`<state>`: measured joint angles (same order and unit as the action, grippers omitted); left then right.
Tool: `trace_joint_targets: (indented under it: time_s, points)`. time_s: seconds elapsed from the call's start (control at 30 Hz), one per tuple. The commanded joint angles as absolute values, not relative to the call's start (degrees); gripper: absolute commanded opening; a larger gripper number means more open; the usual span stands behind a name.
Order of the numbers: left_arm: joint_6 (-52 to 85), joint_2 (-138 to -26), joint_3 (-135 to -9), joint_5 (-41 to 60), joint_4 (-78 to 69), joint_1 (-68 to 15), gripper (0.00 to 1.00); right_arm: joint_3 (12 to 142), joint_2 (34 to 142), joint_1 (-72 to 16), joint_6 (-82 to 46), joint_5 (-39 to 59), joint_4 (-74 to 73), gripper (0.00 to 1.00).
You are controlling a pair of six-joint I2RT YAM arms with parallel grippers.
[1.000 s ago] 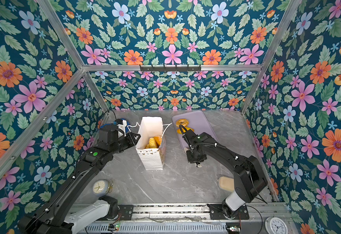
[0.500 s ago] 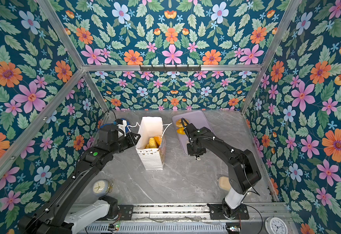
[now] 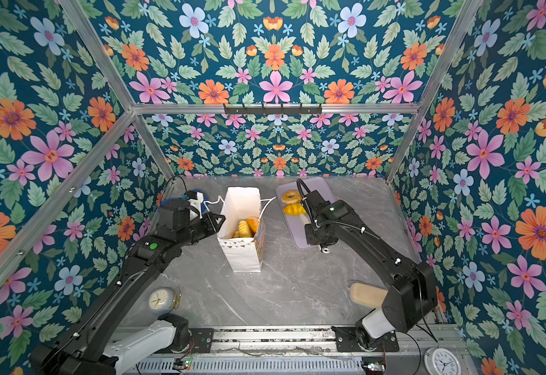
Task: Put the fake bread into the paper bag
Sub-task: 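Lower the open tongs around the orange striped bun on the tray, then close the tongs on the orange striped bun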
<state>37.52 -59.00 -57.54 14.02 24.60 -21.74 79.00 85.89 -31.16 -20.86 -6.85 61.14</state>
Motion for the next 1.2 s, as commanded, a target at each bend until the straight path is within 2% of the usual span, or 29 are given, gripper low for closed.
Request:
trace_joint_targets:
  time_s: [0.0, 0.5, 1.17]
  points:
    - [37.0, -59.3, -57.8, 14.1, 23.6, -21.7, 0.20, 78.0, 85.2, -31.2, -19.2, -11.6, 65.2, 0.38]
    - [36.9, -59.4, -58.0, 14.3, 23.7, -21.7, 0.20, 74.7, 88.5, -30.7, -16.7, -12.6, 64.0, 0.48]
    - [36.6, -60.0, -58.3, 14.2, 23.7, -21.7, 0.20, 73.9, 96.4, -28.5, -14.4, -12.3, 60.0, 0.51]
